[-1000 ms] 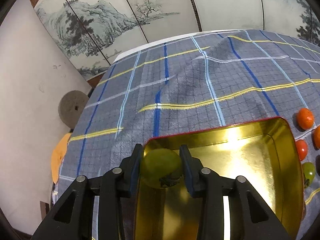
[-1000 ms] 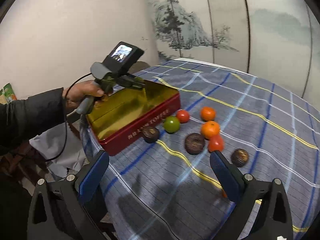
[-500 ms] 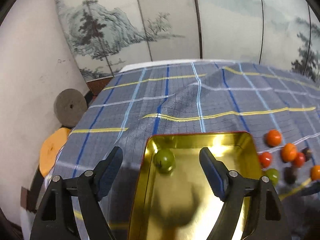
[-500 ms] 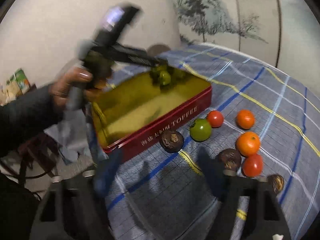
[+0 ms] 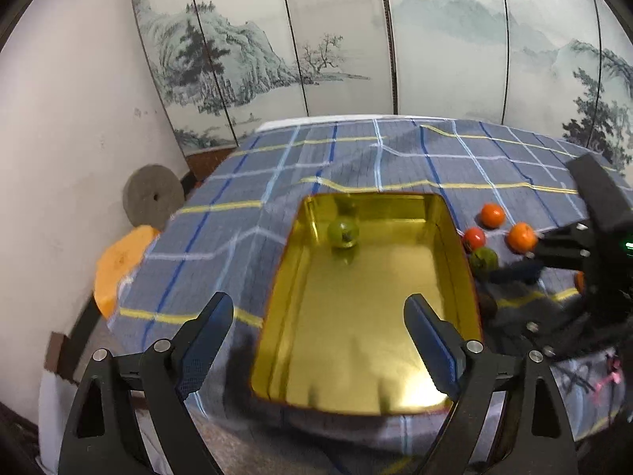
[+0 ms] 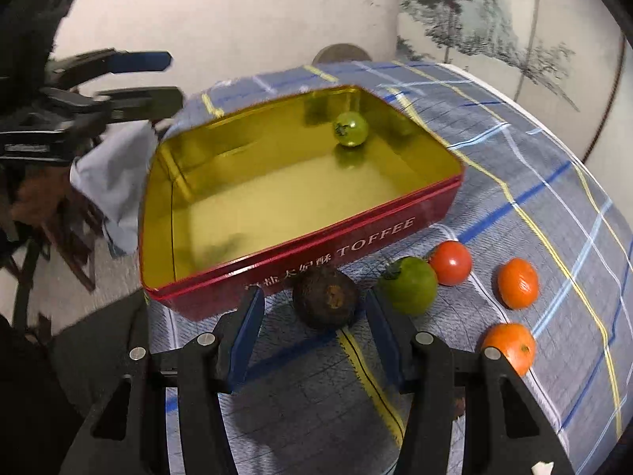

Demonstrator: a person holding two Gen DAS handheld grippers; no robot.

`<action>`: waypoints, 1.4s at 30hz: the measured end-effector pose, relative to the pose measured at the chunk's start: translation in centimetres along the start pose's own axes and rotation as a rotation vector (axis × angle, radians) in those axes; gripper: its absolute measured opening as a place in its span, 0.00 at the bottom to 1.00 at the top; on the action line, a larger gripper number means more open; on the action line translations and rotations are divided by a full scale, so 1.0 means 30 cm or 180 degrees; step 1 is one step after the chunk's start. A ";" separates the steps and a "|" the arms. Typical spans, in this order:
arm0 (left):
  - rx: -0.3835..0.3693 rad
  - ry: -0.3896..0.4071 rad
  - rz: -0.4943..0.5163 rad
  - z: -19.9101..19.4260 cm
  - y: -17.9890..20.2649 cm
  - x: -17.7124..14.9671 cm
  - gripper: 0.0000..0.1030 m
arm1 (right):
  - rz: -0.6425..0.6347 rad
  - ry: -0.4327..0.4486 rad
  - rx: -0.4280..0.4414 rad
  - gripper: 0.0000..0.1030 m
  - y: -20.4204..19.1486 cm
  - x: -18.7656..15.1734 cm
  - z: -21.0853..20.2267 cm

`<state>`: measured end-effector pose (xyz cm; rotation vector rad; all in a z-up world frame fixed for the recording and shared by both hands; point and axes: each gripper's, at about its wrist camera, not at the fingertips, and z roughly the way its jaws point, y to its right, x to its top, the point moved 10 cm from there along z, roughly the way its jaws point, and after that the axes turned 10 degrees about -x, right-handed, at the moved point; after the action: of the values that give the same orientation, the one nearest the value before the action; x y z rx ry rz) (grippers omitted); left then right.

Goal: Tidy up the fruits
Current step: 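Grasp the small brown fruit with the right tool and lift it toward the tin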

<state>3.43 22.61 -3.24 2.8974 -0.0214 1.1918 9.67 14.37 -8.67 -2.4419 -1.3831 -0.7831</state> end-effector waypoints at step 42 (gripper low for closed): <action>0.0031 0.0134 -0.0033 -0.207 0.068 -0.144 0.86 | 0.0718 0.0850 -0.0329 0.32 -0.061 0.140 -0.383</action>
<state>-4.02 20.70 -1.86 2.8761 -0.0006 1.2543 5.98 13.30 3.10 -2.4041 -0.9752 -1.0979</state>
